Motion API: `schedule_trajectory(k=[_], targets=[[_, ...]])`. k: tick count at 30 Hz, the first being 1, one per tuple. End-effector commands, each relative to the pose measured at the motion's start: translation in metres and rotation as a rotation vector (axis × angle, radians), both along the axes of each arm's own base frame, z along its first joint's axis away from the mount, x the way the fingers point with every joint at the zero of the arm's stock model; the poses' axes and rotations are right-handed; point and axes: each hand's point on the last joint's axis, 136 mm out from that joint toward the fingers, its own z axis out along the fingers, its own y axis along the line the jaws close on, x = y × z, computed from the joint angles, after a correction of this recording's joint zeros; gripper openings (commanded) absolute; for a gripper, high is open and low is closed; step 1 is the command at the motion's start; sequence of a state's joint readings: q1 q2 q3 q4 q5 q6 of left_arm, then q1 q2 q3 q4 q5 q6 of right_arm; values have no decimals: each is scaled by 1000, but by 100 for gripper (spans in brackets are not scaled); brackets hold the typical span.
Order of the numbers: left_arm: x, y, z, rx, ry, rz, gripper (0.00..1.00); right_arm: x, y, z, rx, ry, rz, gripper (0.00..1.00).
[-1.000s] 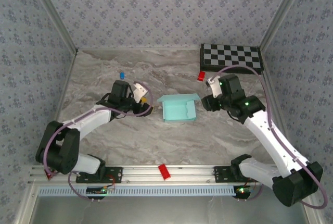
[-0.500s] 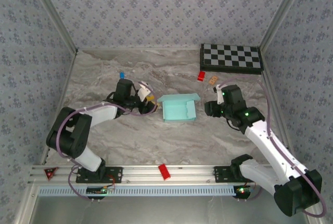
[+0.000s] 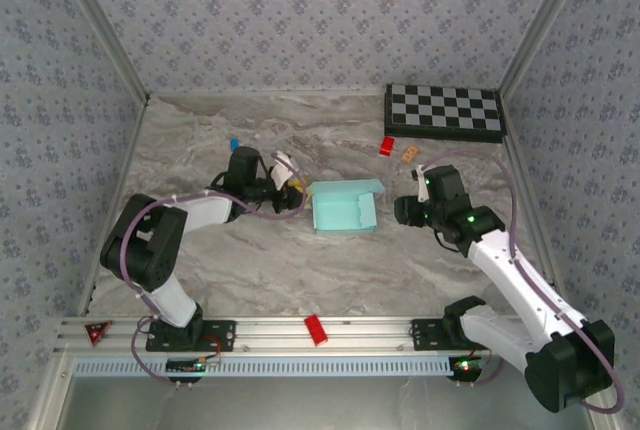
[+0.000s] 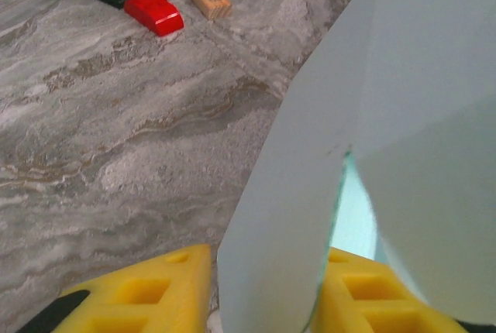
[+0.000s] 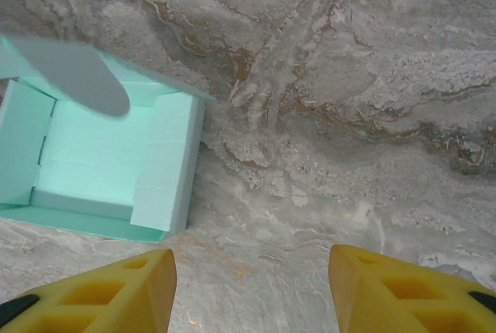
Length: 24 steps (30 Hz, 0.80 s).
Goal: Fold the paper box
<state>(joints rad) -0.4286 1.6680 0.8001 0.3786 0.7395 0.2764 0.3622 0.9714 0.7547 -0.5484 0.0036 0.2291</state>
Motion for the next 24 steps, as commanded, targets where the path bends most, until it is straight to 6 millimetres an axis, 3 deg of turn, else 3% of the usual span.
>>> schedule_trajectory(k=[1,6,14,24], targets=[[0,-13,16,-52,-34,-62,31,1,-5,-6,-4,13,-34,56],[-2,-17,18,-58,-38,-79,30,1,-6,-14,-13,37,-39,56],[-2,-19,20,-62,-8,-77,3,5,-3,-24,-3,62,-44,56],[-1,-4,25,-19,17,74,0,11,11,-26,114,22,-43,56]])
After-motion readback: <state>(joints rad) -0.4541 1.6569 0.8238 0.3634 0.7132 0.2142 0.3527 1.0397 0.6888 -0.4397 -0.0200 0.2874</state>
